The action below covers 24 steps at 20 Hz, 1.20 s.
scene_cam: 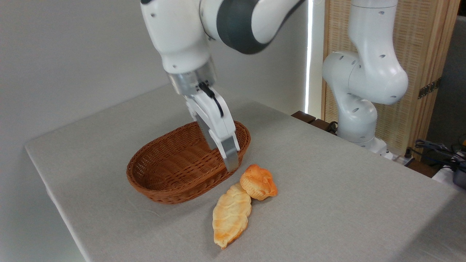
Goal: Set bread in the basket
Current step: 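Move the open gripper from above the basket down to the orange bun, then close the gripper on the small round orange bun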
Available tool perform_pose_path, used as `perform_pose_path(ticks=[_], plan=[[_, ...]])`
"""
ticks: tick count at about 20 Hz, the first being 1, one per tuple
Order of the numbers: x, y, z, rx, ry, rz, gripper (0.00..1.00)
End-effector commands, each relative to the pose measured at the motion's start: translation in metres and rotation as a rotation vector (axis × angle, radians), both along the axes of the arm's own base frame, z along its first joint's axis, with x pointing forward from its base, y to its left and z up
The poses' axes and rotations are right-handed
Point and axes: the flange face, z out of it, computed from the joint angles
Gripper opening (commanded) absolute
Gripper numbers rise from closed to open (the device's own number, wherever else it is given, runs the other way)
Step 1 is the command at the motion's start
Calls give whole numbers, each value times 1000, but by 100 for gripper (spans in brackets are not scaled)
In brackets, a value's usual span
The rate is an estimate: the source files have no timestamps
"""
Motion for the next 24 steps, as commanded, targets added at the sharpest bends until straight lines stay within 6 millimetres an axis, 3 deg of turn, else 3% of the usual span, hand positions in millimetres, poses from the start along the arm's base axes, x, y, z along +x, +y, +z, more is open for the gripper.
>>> perform_pose_path(ticks=[1,3,11,14,15,18,24], plan=[[-23,31,-19,5,3,-160,100],[-28,41,-24,-18,13,-228,100],[-26,41,-61,-27,48,-294,100],[-25,41,-62,-27,47,-298,100],[-25,41,-63,-27,48,-298,95],[-25,42,-65,-29,56,-295,47],[-26,41,-64,-30,63,-296,46]])
